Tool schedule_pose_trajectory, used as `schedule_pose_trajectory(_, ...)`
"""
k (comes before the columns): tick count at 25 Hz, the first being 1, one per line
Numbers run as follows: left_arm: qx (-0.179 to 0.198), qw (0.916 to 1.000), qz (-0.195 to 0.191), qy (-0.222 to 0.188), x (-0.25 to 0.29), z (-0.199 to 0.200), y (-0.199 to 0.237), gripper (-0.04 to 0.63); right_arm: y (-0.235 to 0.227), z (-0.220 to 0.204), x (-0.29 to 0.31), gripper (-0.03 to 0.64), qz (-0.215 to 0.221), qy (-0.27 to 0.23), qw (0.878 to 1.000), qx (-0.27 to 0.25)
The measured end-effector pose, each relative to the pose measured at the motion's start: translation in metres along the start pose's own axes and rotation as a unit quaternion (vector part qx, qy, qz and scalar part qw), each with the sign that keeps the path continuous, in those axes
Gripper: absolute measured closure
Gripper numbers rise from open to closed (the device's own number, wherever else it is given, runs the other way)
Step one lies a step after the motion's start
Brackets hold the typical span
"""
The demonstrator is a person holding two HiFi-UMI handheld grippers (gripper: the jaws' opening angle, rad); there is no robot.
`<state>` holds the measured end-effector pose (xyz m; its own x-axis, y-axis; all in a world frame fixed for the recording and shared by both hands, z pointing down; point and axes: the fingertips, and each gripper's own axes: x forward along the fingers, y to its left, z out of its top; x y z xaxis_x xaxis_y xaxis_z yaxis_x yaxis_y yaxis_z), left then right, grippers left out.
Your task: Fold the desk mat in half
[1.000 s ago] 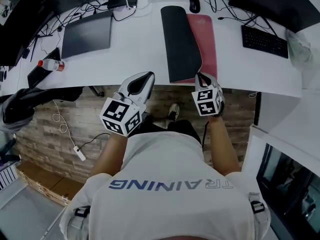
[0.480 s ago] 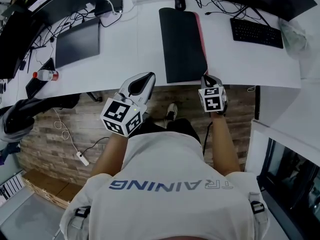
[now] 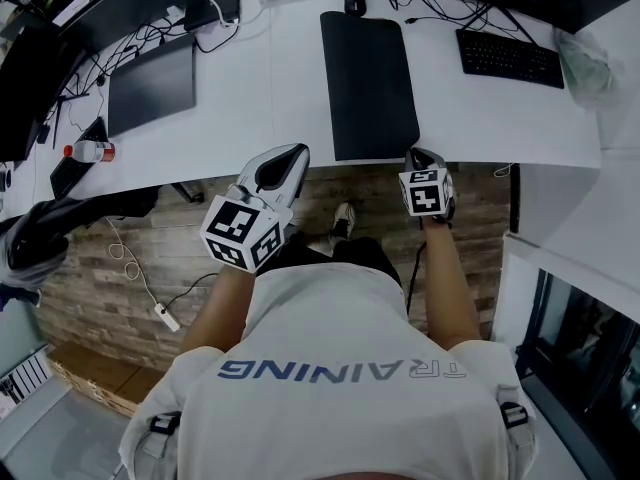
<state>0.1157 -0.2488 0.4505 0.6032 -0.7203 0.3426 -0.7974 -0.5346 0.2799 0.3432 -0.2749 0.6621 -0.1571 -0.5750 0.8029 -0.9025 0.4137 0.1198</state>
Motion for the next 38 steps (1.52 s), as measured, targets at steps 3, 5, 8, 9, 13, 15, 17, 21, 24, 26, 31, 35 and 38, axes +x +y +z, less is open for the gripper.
schedule_pose_trajectory(3, 0.0, 1.0, -0.002, -0.001, -0.002, -0.001, -0.002, 0.597, 0.002, -0.003, 0.001, 0.581, 0.001, 0.008, 1.0, -0.002)
schedule_pose_trajectory(5, 0.0, 1.0, -0.002, -0.002, -0.005, -0.001, -0.002, 0.597, 0.003, -0.006, 0.001, 0.575, -0.001, 0.016, 1.0, -0.002)
schedule_pose_trajectory(8, -0.002, 1.0, -0.001, -0.002, -0.008, -0.002, 0.001, 0.597, 0.001, -0.01, 0.0, 0.556, -0.013, 0.021, 1.0, -0.007)
schedule_pose_trajectory(9, -0.002, 1.0, -0.002, -0.002, -0.009, -0.002, 0.001, 0.597, -0.001, -0.01, -0.001, 0.548, -0.017, 0.021, 1.0, -0.008)
schedule_pose_trajectory(13, -0.001, 1.0, -0.006, -0.005, -0.008, 0.001, 0.001, 0.597, -0.007, -0.009, -0.011, 0.54, -0.032, 0.012, 0.999, -0.002)
schedule_pose_trajectory(15, 0.001, 0.9999, -0.009, -0.006, -0.007, 0.002, -0.001, 0.597, -0.01, -0.006, -0.016, 0.535, -0.037, 0.006, 0.999, 0.0)
schedule_pose_trajectory(17, 0.003, 0.9999, -0.013, -0.007, -0.006, 0.003, -0.002, 0.597, -0.013, -0.002, -0.02, 0.535, -0.043, -0.002, 0.999, 0.0)
schedule_pose_trajectory(21, 0.008, 0.9998, -0.018, -0.009, -0.007, 0.006, -0.004, 0.597, -0.016, 0.007, -0.026, 0.523, -0.049, -0.014, 0.999, 0.002)
schedule_pose_trajectory(24, 0.011, 0.9996, -0.021, -0.013, -0.008, 0.01, -0.004, 0.597, -0.017, 0.017, -0.033, 0.508, -0.05, -0.029, 0.998, 0.006)
schedule_pose_trajectory(26, 0.014, 0.9995, -0.021, -0.017, -0.011, 0.013, -0.004, 0.597, -0.016, 0.026, -0.039, 0.49, -0.052, -0.041, 0.998, 0.01)
schedule_pose_trajectory(31, 0.021, 0.9993, -0.012, -0.029, -0.024, 0.022, 0.007, 0.597, -0.012, 0.06, -0.065, 0.486, -0.054, -0.088, 0.994, 0.025)
schedule_pose_trajectory(35, 0.039, 0.9981, 0.006, -0.047, -0.039, 0.036, 0.023, 0.597, -0.005, 0.103, -0.097, 0.499, -0.053, -0.146, 0.987, 0.031)
schedule_pose_trajectory(38, 0.045, 0.9966, 0.02, -0.065, -0.053, 0.048, 0.035, 0.597, 0.004, 0.143, -0.131, 0.5, -0.047, -0.204, 0.977, 0.035)
